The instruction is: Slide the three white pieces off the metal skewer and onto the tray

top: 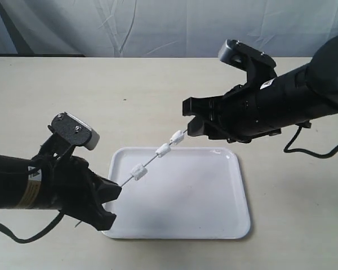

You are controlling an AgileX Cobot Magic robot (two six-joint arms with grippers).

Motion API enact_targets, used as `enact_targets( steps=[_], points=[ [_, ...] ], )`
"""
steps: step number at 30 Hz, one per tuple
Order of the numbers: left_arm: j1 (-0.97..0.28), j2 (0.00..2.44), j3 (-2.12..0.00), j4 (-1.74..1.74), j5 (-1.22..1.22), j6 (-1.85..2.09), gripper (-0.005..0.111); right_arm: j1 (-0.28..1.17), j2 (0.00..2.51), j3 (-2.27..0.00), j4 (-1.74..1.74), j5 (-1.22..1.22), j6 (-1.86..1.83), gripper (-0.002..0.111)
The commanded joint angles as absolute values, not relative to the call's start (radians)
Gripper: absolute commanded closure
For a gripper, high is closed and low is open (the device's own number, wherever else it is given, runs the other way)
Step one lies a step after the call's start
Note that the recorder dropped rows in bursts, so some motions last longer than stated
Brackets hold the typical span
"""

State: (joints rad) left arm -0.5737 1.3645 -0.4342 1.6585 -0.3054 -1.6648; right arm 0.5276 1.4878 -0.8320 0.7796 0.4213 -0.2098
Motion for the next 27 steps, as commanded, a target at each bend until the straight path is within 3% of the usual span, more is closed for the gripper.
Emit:
enact_targets(
  steps=[1, 16, 27],
  points=[
    [-0.579, 1.324, -0.401, 1.638, -0.289, -1.708, 0.107, 0.529, 1.481, -0.784, 0.975, 0.366, -0.319, 0.066],
    [-0.579, 1.154, -0.338, 1.507, -0.264, -1.731, 0.107, 0.529, 1.489, -0.666, 1.744, 0.437, -0.935, 0.066],
    [-0.579, 1.121, -0.285, 1.501, -0.294, -1.731, 0.107, 0.529, 1.523, -0.687, 1.744, 0.523, -1.001, 0.069]
  ],
)
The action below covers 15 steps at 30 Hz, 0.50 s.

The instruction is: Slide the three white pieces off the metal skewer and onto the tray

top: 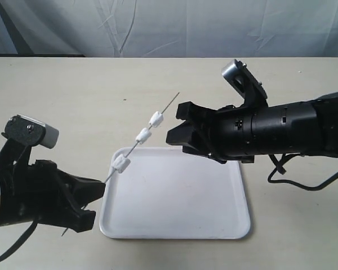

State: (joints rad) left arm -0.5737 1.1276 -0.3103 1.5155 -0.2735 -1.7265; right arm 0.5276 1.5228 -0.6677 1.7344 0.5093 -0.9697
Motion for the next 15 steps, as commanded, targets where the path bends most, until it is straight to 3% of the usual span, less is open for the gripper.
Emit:
enact_targets(
  steps=[1, 15],
  points=[
    [-0.579, 1.121, -0.285, 1.501, -0.300, -1.731, 0.107, 0.529, 1.523, -0.692, 1.744, 0.523, -1.001, 0.069],
    [-0.579, 1.121, -0.285, 1.451, -0.404, -1.724, 0.107, 0.529, 1.569, -0.705, 1.744, 0.496, -0.999, 0.069]
  ],
)
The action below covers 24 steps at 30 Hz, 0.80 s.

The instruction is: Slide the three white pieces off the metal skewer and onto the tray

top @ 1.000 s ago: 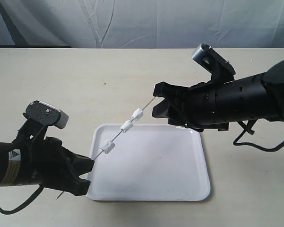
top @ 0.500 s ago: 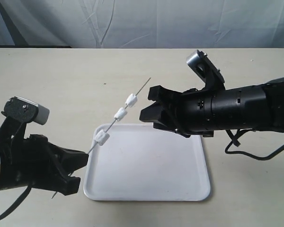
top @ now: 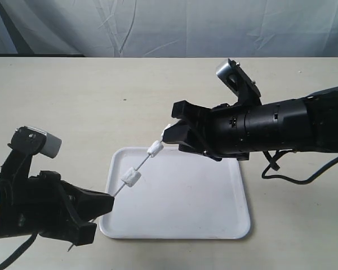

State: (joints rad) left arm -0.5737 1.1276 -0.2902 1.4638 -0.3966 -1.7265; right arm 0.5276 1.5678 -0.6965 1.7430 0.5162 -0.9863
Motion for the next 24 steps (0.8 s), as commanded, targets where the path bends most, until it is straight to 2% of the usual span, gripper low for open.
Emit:
enact_targets(
  steps=[1, 24],
  points=[
    [-0.579, 1.121, -0.285, 1.451, -0.404, -1.724, 0.107, 0.529, 1.569, -0.705, 1.744, 0.489, -0.999, 0.069],
    [-0.579, 1.121, -0.285, 1.422, -0.430, -1.674, 0.107, 0.529, 1.592, -0.759, 1.744, 0.493, -0.990, 0.069]
  ],
)
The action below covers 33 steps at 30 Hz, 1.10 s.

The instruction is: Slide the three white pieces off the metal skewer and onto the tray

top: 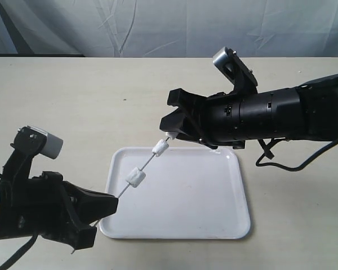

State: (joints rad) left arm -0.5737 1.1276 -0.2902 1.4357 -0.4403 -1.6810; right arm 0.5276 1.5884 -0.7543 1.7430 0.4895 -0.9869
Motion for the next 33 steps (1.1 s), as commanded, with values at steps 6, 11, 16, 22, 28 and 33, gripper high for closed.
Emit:
enact_targets(
  steps=[6, 11, 16, 22, 28, 33],
  points=[
    [-0.579, 1.121, -0.285, 1.422, -0.425, -1.674, 0.107, 0.529, 1.592, -0.759, 1.744, 0.499, -0.990, 0.070],
    [-0.579, 1.121, -0.285, 1.422, -0.426, -1.672, 0.107, 0.529, 1.592, -0.759, 1.744, 0.502, -0.990, 0.096],
    [-0.579, 1.121, -0.285, 1.426, -0.426, -1.672, 0.107, 0.529, 1.592, -0.759, 1.744, 0.495, -0.990, 0.104],
    [-0.579, 1.121, -0.280, 1.446, -0.442, -1.676, 0.107, 0.529, 1.592, -0.759, 1.744, 0.460, -0.986, 0.092],
    [-0.579, 1.121, -0.258, 1.490, -0.438, -1.707, 0.107, 0.529, 1.592, -0.759, 1.744, 0.427, -0.986, 0.093],
    [-0.579, 1.120, -0.231, 1.488, -0.447, -1.707, 0.107, 0.529, 1.592, -0.759, 1.744, 0.396, -0.986, 0.093]
  ],
)
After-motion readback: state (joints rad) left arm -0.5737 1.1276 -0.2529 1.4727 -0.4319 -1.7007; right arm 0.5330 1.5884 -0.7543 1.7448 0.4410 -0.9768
